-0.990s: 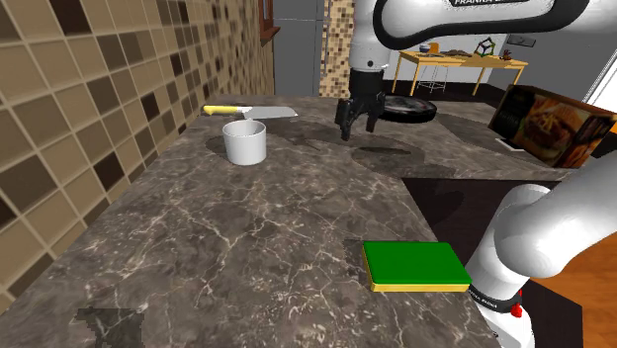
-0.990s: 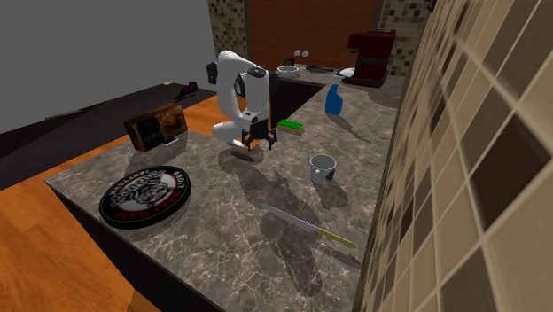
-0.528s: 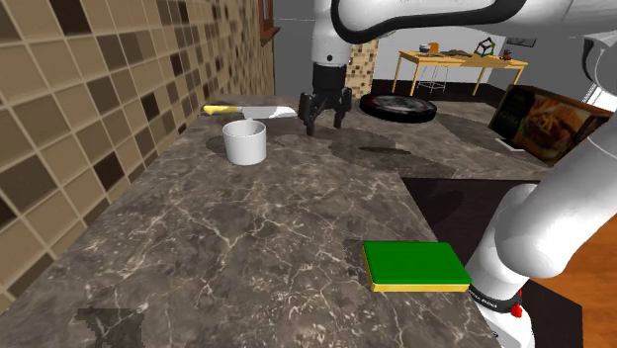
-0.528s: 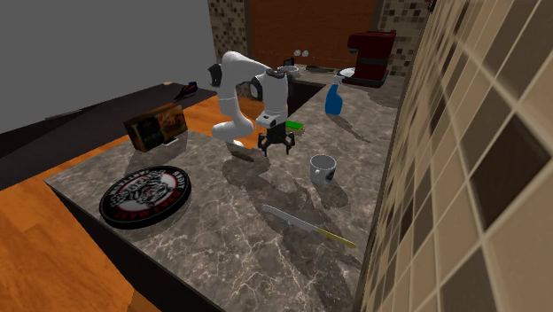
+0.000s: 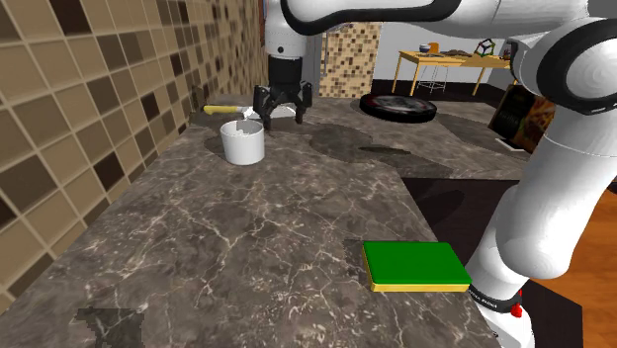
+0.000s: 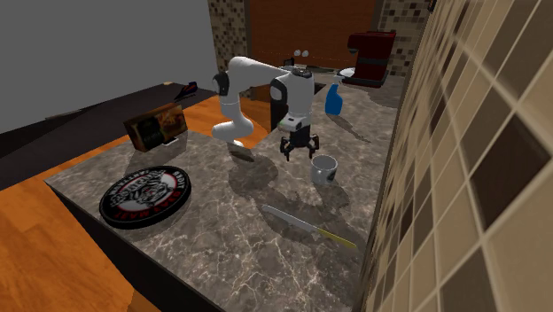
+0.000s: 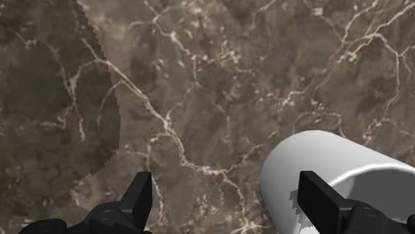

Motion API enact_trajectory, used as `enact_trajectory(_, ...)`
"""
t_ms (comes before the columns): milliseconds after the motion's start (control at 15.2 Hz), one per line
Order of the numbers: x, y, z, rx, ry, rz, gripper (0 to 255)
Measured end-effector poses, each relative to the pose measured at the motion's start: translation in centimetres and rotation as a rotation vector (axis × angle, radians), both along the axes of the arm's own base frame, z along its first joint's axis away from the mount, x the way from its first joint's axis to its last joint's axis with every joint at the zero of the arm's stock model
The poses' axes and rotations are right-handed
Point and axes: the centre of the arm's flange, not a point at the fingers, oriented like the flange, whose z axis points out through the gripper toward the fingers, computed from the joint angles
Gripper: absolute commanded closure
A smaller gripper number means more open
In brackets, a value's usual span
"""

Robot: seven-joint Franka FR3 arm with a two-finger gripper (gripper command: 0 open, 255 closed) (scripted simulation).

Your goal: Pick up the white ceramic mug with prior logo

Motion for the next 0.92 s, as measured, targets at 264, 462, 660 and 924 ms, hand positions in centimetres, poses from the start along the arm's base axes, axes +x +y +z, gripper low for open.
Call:
enact_trajectory(264, 3.4, 3.1, 0.5, 0.008, -0.012, -0.007, 0)
enact_trajectory(462, 3.9, 3.5, -0.9, 0.010, -0.014, -0.009, 0)
enact_trajectory(660, 3.9, 3.6, -2.3, 0.010, -0.014, -0.009, 0)
enact_trajectory(924, 4.0, 3.5, -3.2, 0.010, -0.014, -0.009, 255)
